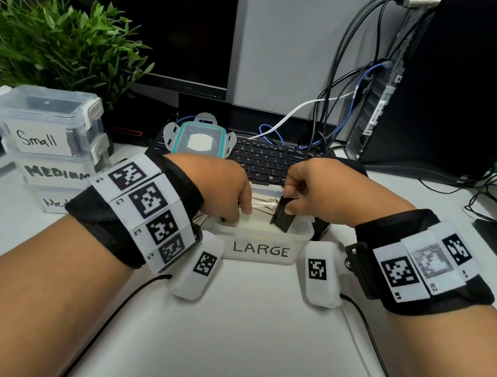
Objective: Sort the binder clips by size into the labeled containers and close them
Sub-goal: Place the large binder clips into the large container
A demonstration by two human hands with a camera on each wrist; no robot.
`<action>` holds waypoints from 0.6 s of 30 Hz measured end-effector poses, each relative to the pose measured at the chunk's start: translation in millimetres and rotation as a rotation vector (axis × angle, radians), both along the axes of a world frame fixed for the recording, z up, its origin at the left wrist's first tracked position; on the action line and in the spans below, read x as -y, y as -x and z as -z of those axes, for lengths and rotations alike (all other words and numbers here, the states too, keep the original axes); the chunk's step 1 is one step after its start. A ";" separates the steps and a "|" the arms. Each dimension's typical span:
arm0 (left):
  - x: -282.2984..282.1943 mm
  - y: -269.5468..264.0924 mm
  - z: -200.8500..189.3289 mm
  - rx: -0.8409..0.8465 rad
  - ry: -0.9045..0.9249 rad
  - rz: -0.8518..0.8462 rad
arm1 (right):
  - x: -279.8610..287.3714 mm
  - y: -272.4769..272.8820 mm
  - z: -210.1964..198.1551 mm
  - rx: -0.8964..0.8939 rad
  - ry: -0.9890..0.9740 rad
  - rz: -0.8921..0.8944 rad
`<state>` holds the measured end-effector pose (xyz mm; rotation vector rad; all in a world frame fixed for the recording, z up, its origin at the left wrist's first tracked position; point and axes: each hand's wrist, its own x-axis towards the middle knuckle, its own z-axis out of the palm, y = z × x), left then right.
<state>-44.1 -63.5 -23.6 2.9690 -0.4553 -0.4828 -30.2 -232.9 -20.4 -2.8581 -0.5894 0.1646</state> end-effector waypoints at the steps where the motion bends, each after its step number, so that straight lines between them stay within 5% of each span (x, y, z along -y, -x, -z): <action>1: 0.0 0.0 0.3 -0.003 0.000 -0.006 | 1.4 -0.7 -0.4 0.000 -0.016 0.004; 14: -2.4 -0.5 -3.8 0.024 0.020 -0.022 | 27.4 -14.4 -5.8 0.010 -0.120 0.104; 18: -1.1 1.1 -3.9 0.035 0.024 -0.025 | 49.7 -20.9 -1.3 -0.195 -0.049 0.225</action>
